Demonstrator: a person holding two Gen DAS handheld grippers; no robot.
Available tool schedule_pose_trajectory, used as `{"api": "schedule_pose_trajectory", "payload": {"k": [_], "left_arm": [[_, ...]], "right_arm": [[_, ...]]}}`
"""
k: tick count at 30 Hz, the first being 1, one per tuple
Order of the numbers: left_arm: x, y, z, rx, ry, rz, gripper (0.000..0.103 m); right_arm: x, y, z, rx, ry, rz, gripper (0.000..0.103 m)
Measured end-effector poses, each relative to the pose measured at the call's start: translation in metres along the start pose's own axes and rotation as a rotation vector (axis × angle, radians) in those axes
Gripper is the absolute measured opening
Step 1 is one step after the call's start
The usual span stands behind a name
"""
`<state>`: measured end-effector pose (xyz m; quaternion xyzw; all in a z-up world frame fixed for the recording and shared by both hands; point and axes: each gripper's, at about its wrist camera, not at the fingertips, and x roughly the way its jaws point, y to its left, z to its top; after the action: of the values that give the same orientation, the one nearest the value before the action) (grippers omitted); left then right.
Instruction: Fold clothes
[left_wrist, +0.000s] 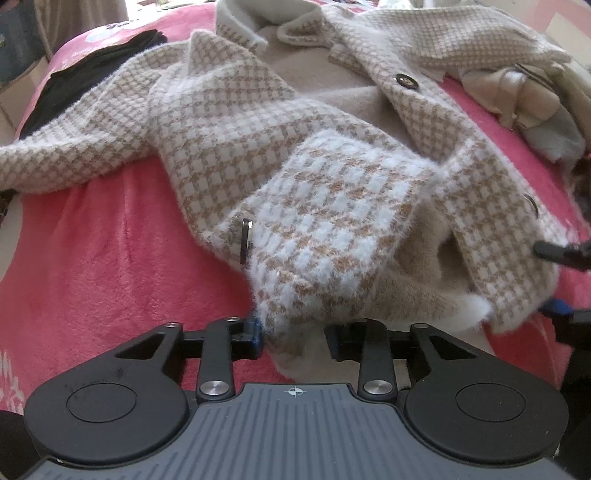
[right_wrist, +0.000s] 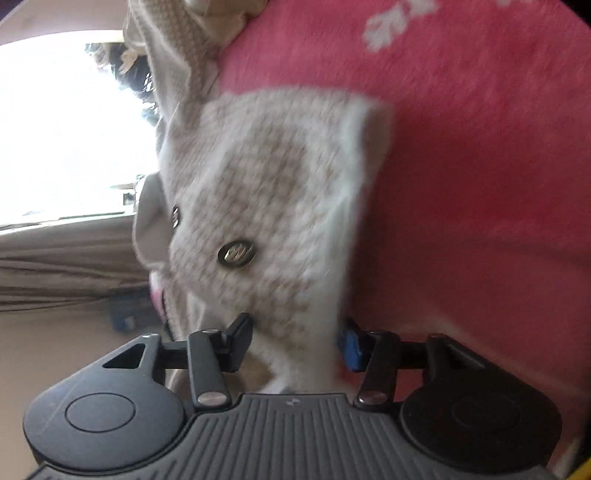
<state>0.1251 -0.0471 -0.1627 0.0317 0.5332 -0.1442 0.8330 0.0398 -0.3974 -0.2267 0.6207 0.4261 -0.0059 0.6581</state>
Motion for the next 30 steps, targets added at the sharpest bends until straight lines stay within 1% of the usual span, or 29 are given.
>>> {"api": "schedule_pose_trajectory", "payload": {"k": [1, 2, 3, 5, 8, 10, 15, 18, 19, 21, 22, 23, 24, 25, 26, 27, 28, 30], "left_arm": [[0.001, 0.000, 0.000, -0.011, 0.000, 0.006, 0.017], [0.001, -0.001, 0.000, -0.021, 0.000, 0.012, 0.015], [0.000, -0.001, 0.000, -0.027, -0.004, 0.013, 0.012], [-0.003, -0.002, -0.002, -0.023, -0.020, 0.021, 0.011], [-0.008, -0.001, -0.005, -0.016, -0.040, 0.028, 0.010], [-0.012, -0.001, -0.007, -0.013, -0.053, 0.026, 0.010], [-0.019, -0.001, -0.008, -0.007, -0.063, 0.019, 0.009], [-0.022, 0.000, -0.009, -0.011, -0.068, 0.011, 0.009], [-0.023, 0.001, -0.010, -0.009, -0.065, 0.010, 0.009], [-0.024, 0.003, -0.010, -0.005, -0.059, 0.004, 0.009], [-0.024, 0.004, -0.010, -0.002, -0.055, 0.001, 0.009], [-0.023, 0.005, -0.010, 0.001, -0.051, -0.001, 0.009], [-0.022, 0.006, -0.009, 0.003, -0.050, -0.003, 0.009], [-0.020, 0.007, -0.008, 0.006, -0.047, -0.005, 0.009], [-0.019, 0.008, -0.007, 0.005, -0.043, -0.006, 0.009], [-0.017, 0.009, -0.006, 0.002, -0.040, -0.009, 0.009], [-0.014, 0.010, -0.005, -0.003, -0.037, -0.015, 0.009], [-0.010, 0.011, -0.003, -0.006, -0.030, -0.024, 0.009]], "right_arm": [[0.000, 0.001, -0.003, -0.015, 0.001, 0.009, 0.036], [-0.001, 0.001, -0.005, -0.029, -0.001, 0.018, 0.025], [-0.002, 0.002, -0.007, -0.037, -0.005, 0.035, 0.018], [-0.008, 0.004, -0.007, -0.054, -0.021, 0.077, 0.014], [-0.021, 0.018, -0.001, -0.108, -0.053, 0.139, 0.012], [-0.031, 0.036, 0.011, -0.149, -0.072, 0.201, 0.012], [-0.044, 0.099, 0.051, -0.271, -0.121, 0.305, 0.012], [-0.030, 0.127, 0.089, -0.277, -0.176, 0.346, 0.012], [-0.023, 0.133, 0.104, -0.267, -0.205, 0.345, 0.013], [-0.008, 0.134, 0.137, -0.223, -0.282, 0.299, 0.017], [-0.001, 0.127, 0.151, -0.173, -0.312, 0.259, 0.018], [0.002, 0.113, 0.166, -0.102, -0.337, 0.219, 0.025], [0.003, 0.096, 0.179, -0.027, -0.353, 0.182, 0.037], [0.001, 0.077, 0.187, 0.046, -0.362, 0.150, 0.043], [-0.004, 0.058, 0.190, 0.114, -0.372, 0.120, 0.045], [-0.010, 0.041, 0.191, 0.157, -0.382, 0.114, 0.045], [-0.020, 0.029, 0.188, 0.164, -0.393, 0.140, 0.046], [-0.043, 0.011, 0.173, 0.158, -0.410, 0.183, 0.051]]}}
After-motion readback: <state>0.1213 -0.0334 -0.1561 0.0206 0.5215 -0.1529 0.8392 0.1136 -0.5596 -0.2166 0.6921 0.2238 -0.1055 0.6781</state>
